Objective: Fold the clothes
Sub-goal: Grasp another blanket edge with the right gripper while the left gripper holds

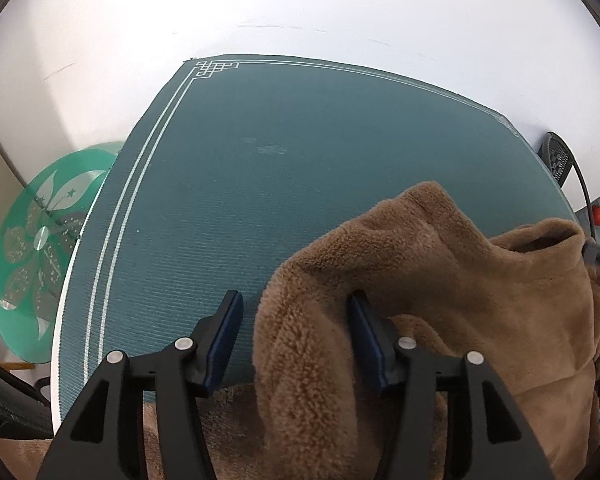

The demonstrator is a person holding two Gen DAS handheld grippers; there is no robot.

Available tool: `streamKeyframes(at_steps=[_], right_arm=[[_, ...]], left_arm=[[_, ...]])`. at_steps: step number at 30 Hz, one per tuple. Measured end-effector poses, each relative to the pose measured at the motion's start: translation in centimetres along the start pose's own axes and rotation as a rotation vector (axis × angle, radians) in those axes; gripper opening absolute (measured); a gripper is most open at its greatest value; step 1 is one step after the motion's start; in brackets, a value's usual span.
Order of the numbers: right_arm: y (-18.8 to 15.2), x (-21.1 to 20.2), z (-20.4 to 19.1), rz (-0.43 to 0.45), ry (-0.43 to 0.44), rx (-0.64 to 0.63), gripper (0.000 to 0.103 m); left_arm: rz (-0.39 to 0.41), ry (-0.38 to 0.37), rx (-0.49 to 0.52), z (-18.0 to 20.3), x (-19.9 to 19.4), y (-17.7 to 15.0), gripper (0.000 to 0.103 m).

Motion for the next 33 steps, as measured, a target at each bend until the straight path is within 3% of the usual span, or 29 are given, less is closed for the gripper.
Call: streamKeyframes(at_steps=[4,6,10,12,13,14,17,20,25,29,33], right_arm=[[-0.9,0.1,-0.3,0.003,-0.018,-0.025,0.004],[-0.9,-2.0,-0.4,0.110,-0.071,-0.033,0.004],[-1.2,-7.3,-0.9,0.365,-0.048,-0.050,0.004],[-1.4,-8.4,-0.9,0.407,-0.018,-0.052,0.024],[-1.2,-8.0,-0.5,0.376,0.015,-0.045,0.065],[-1.2,-7.5,0.0,0.343,0.041,-0.019,0.078],[-1.3,-7.1,1.6,0.311,0.124,0.072,0.078],[-1.3,-6.8,2.4,0.290,0.105,0.077,0.078],[-1.7,-4.4,0.4,0.196,0.011,-0.077,0.078],[-1.2,-0.6,-1.9,0.090,0.028,-0.188,0.078],[-0.1,2.7,-2.6,-0.008,-0.028,-0.281,0.078]], left_arm=[[-0.006,0.017,0.027,0.0,0.1,0.2,0.063],[-0.011,0.029,0.036,0.2,0.1,0.3,0.067],[-0.019,0.033,0.034,1.1,-0.2,-0.5,0.069],[-0.023,0.037,0.034,1.4,-0.1,-0.5,0.069],[-0.024,0.041,0.036,1.6,-0.1,-0.5,0.069],[-0.024,0.044,0.038,1.8,-0.1,-0.4,0.069],[-0.023,0.054,0.044,2.8,0.3,-0.5,0.069],[-0.026,0.058,0.047,3.6,0.1,-0.8,0.069],[-0.007,0.073,0.062,3.7,-0.2,0.0,0.070],[-0.007,0.075,0.065,3.6,-0.1,0.9,0.080],[-0.042,0.052,0.077,4.3,1.1,1.4,0.080]])
Point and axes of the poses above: each gripper's, at about its wrist camera, not at the fingertips, and x roughly the way its jaws point, z to its right, y to its top, the point moved 6 cm from there along x, roughly the way its jaws point, and after that the axes turned 13 degrees about -z, right-handed, at the moved point
